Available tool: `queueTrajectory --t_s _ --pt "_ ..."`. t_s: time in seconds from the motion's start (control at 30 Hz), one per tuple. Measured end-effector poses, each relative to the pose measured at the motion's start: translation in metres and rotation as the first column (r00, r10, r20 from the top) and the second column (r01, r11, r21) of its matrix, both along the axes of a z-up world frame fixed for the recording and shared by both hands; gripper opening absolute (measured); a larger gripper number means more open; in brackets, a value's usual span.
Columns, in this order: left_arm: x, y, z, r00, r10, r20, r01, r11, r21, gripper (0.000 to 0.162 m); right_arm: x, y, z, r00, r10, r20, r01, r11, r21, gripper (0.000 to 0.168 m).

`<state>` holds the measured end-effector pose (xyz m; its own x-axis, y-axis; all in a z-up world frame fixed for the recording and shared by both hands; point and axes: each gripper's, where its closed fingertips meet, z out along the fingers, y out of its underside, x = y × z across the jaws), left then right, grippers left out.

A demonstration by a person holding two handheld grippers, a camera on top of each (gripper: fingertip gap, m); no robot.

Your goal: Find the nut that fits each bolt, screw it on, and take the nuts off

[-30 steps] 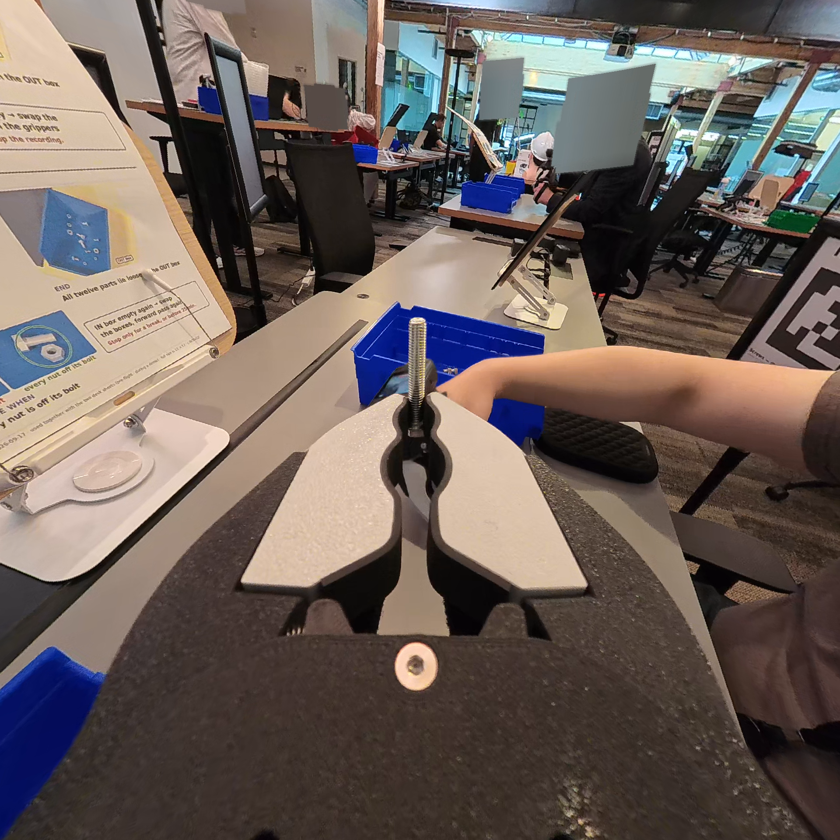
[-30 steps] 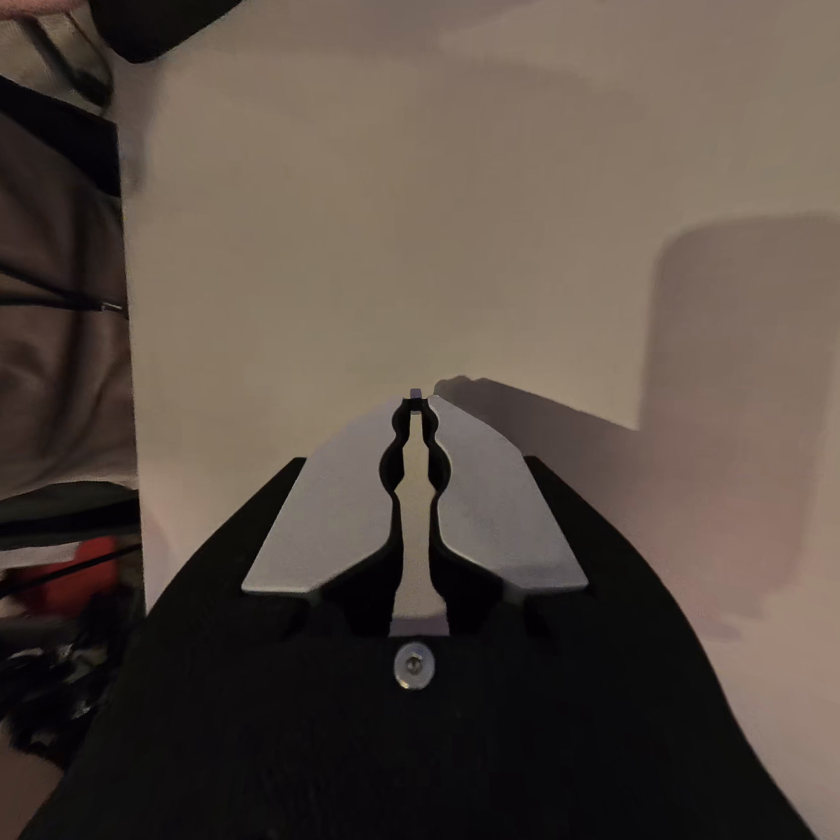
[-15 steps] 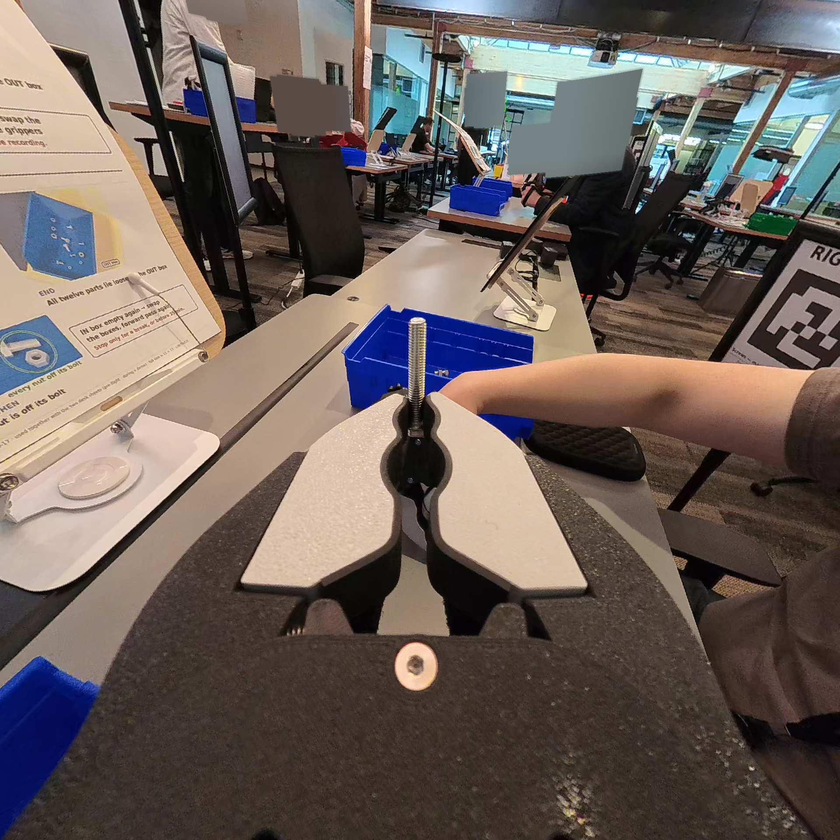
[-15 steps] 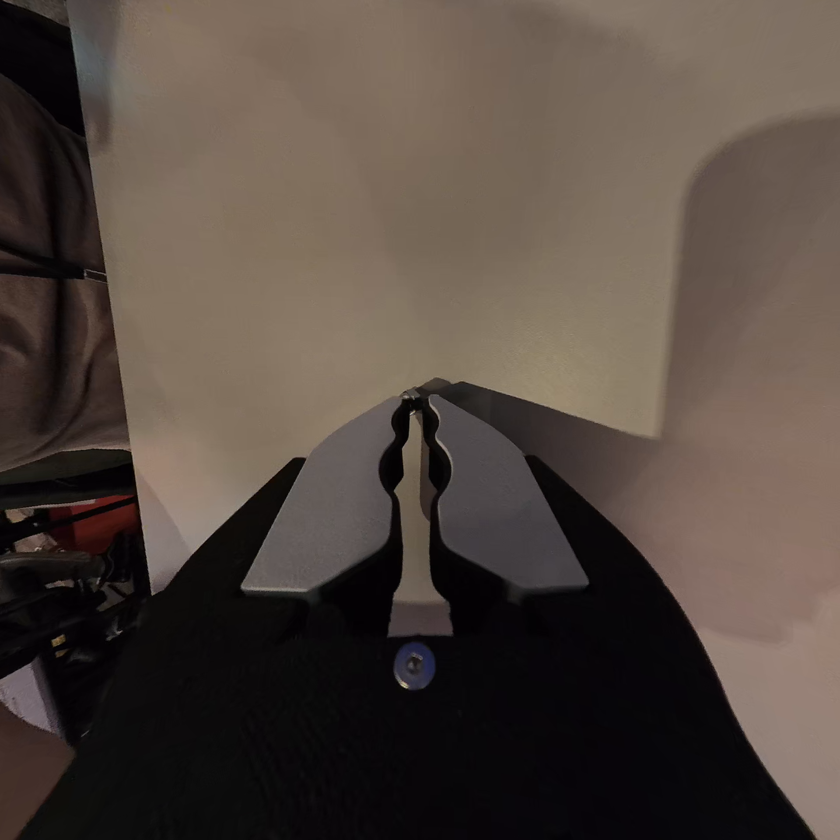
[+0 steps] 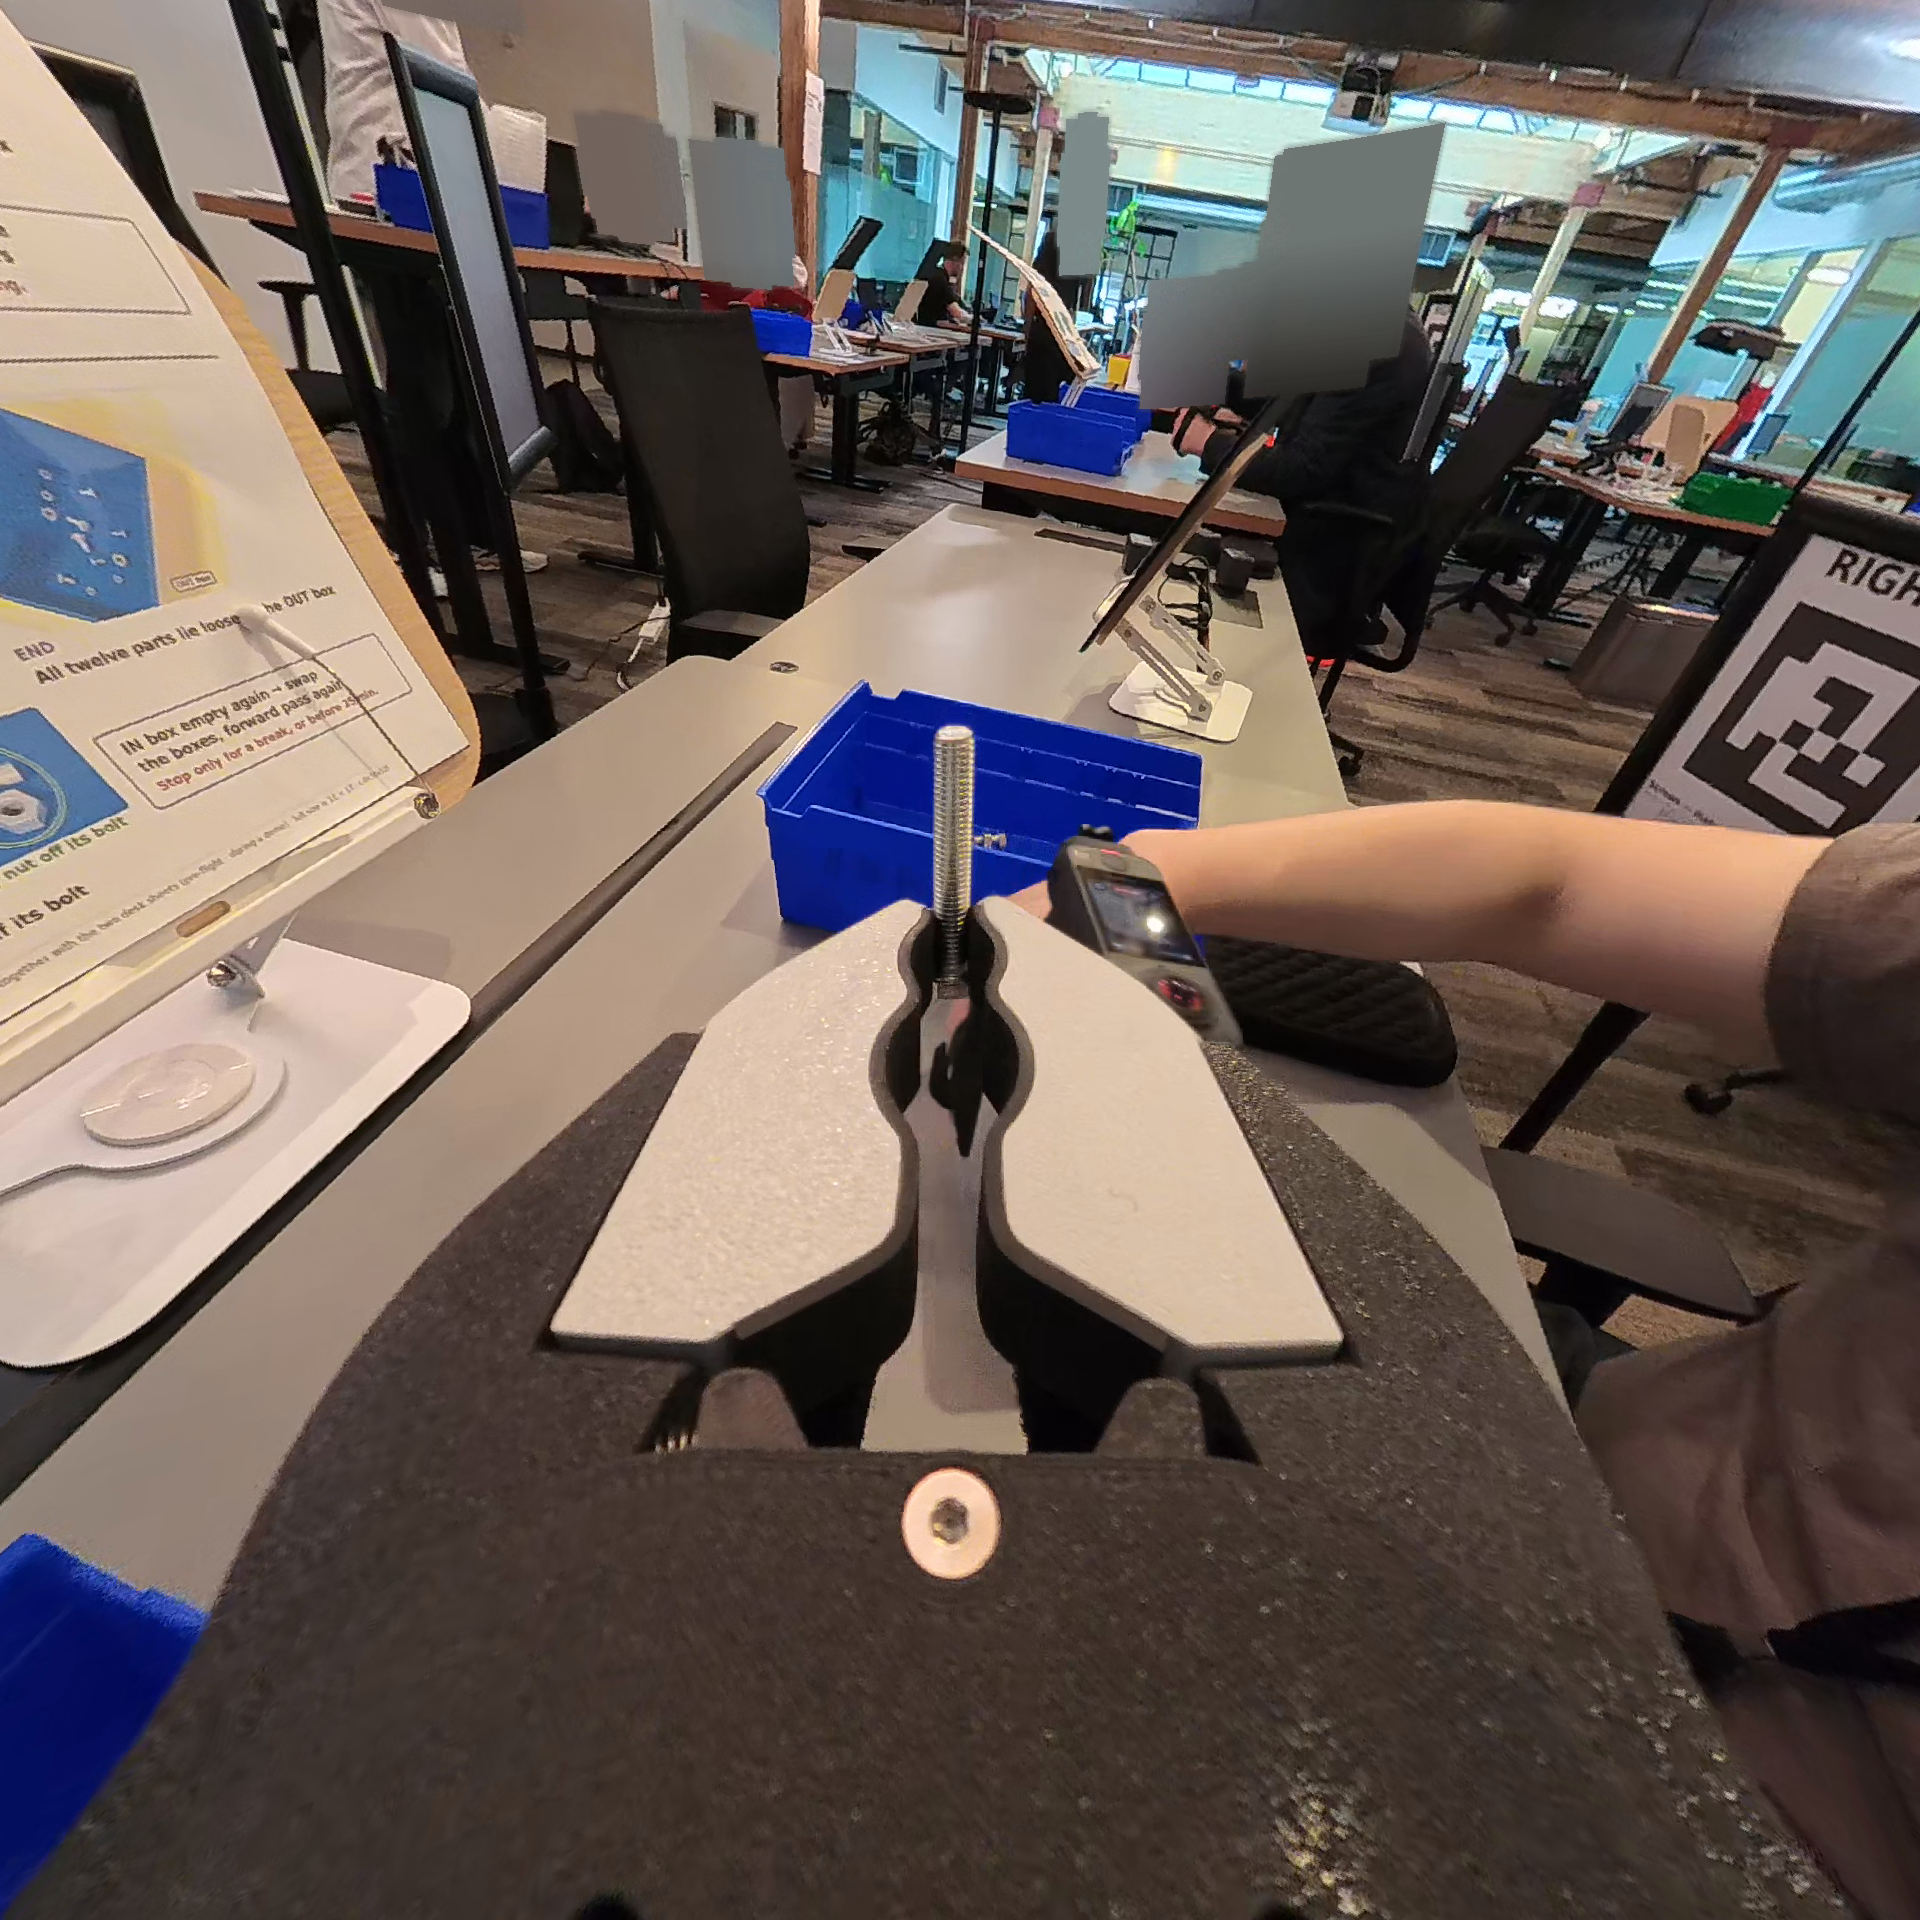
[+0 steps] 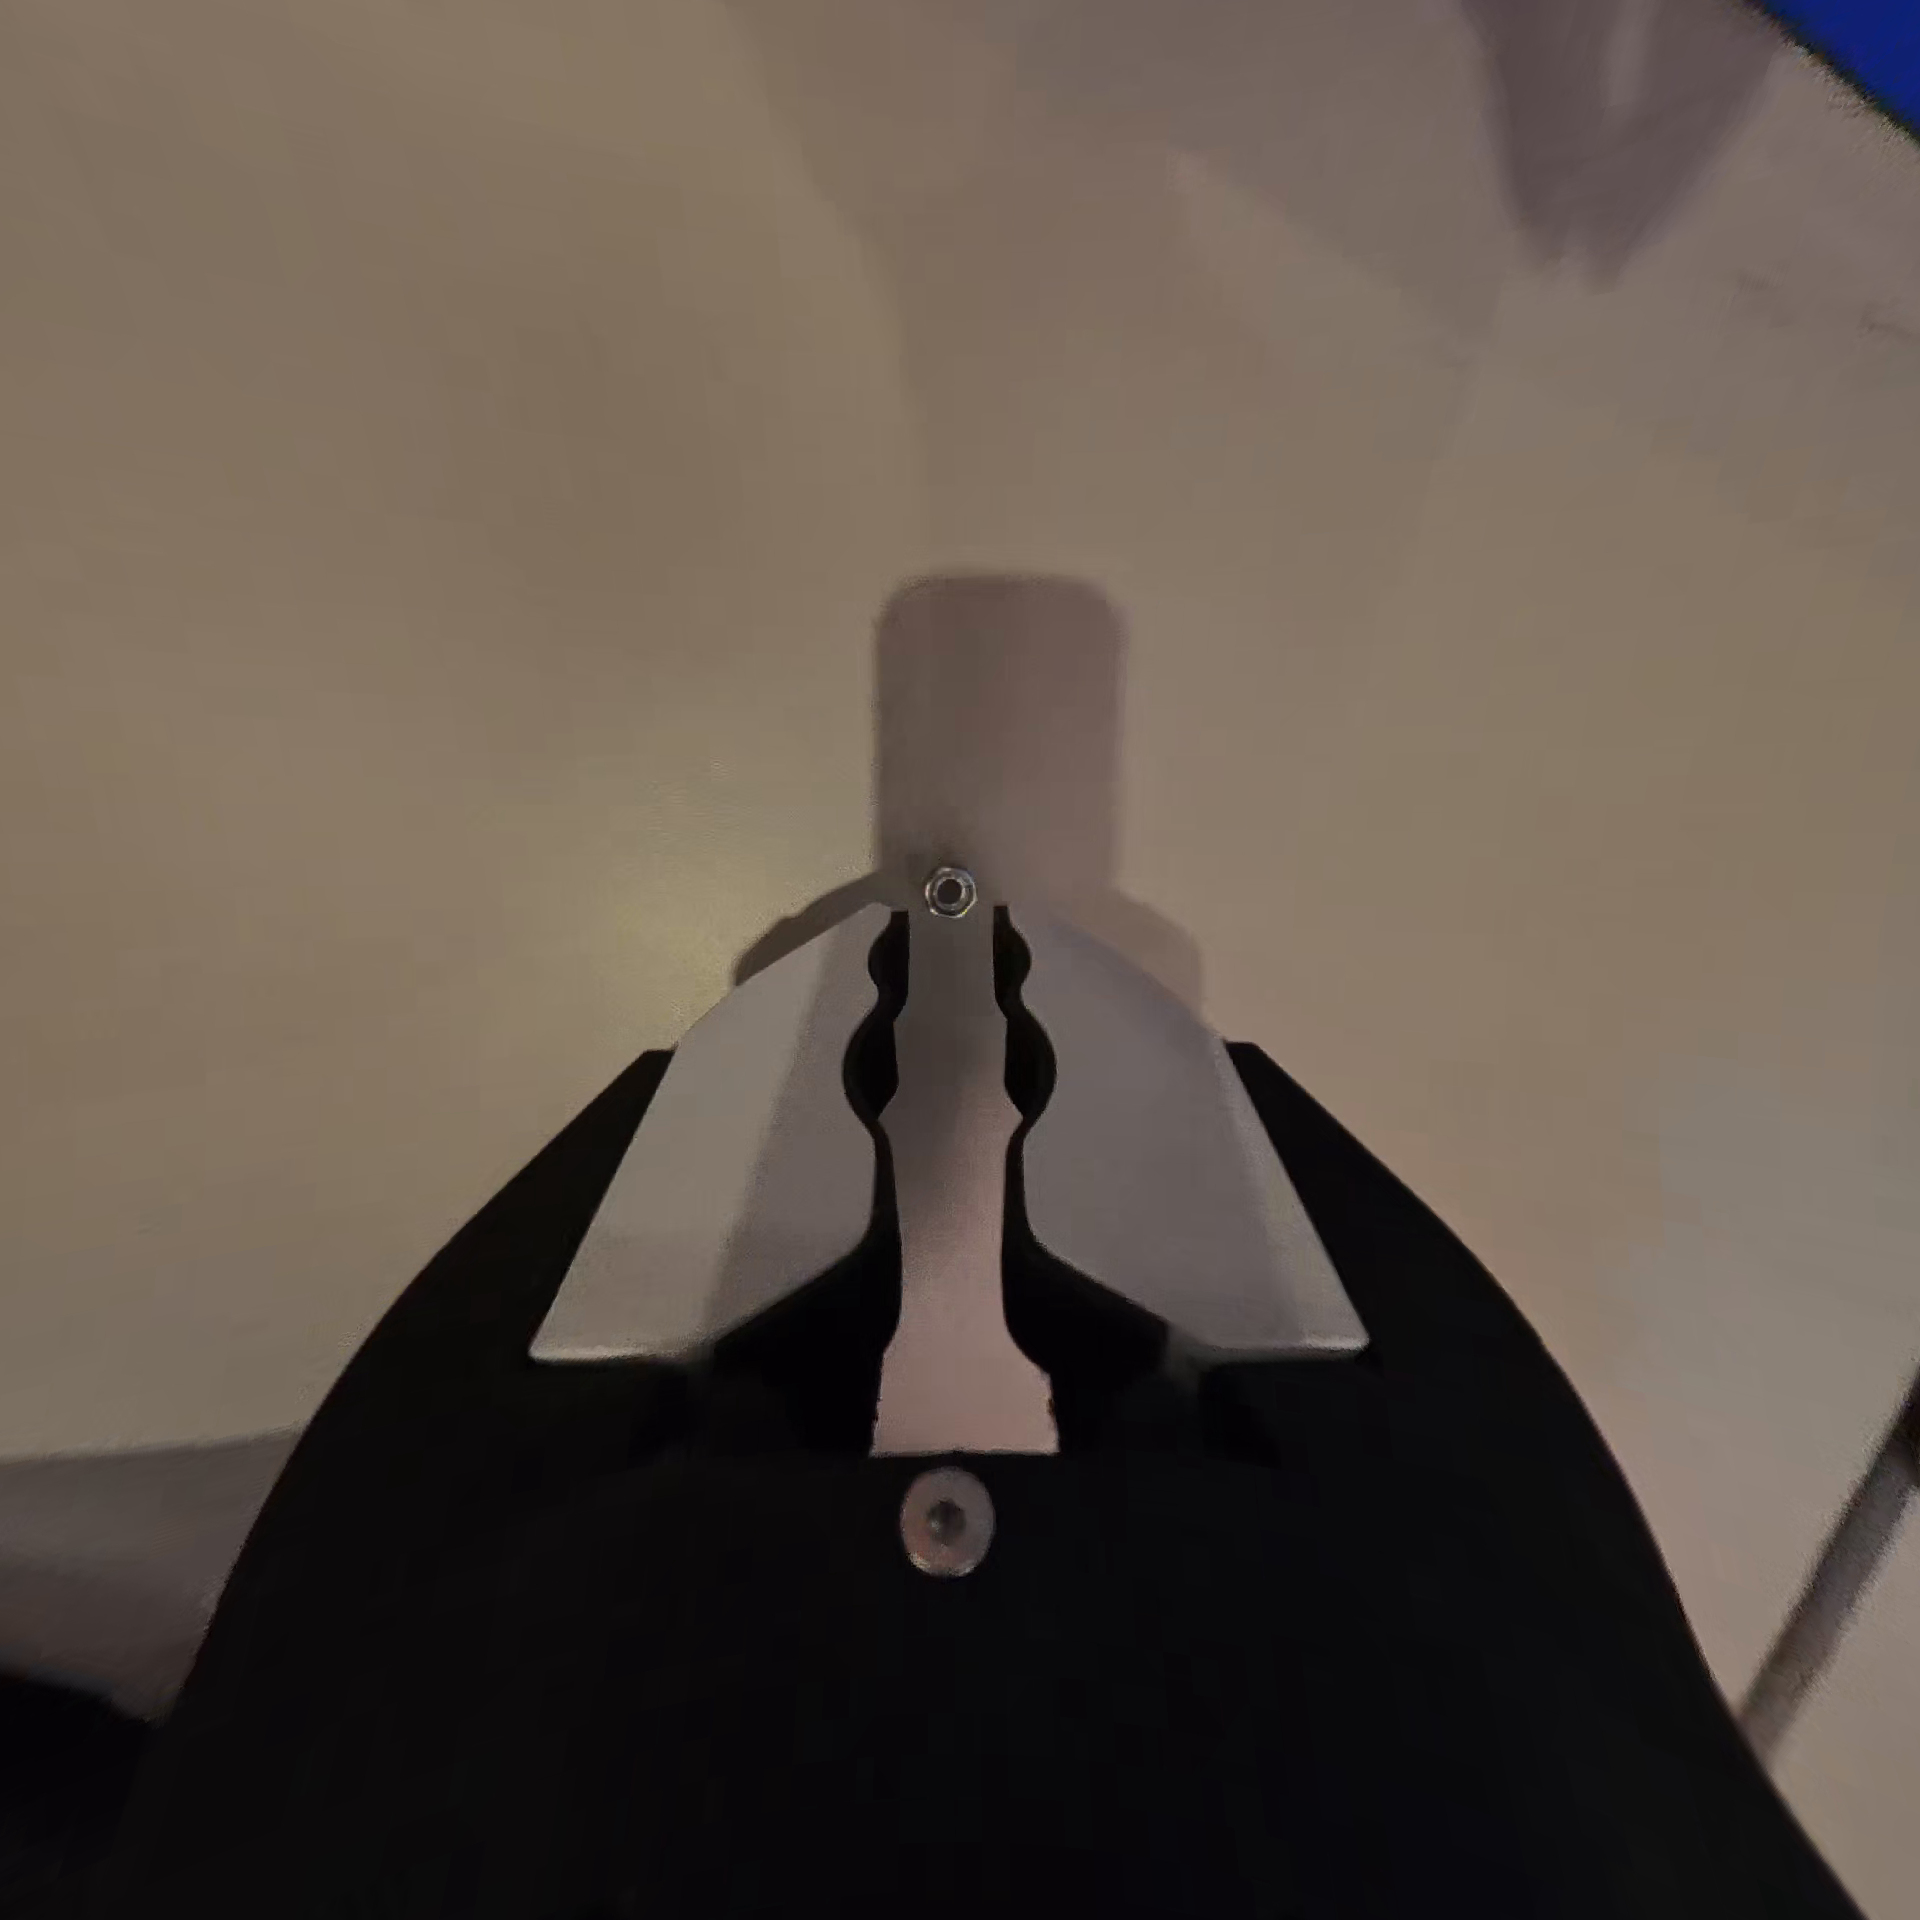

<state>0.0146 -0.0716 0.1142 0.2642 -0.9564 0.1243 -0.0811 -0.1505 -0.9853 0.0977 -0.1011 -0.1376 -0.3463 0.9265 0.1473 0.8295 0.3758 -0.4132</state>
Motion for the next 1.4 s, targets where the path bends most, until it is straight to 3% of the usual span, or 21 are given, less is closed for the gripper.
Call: queueTrajectory --t_s 0.37,1.2,1.4 --pt "-0.001 0.002 -0.003 1.0 0.004 -0.013 -0.004 1.0 -0.011 0.005 -0.001 -0.002 -0.018 0.958 0.173 0.229 -0.201 0.973 0.109 0.018" --pt "0.004 0.005 -0.014 0.999 -0.006 -0.044 0.004 0.999 -0.04 0.005 -0.003 -0.001 -0.021 0.943 0.161 0.29 -0.183 0.982 0.051 0.012" --pt "0.002 0.013 -0.019 0.998 0.03 -0.062 -0.031 0.999 -0.026 0.005 0.002 -0.003 -0.004 0.98 0.094 0.173 -0.108 0.991 0.073 0.012"
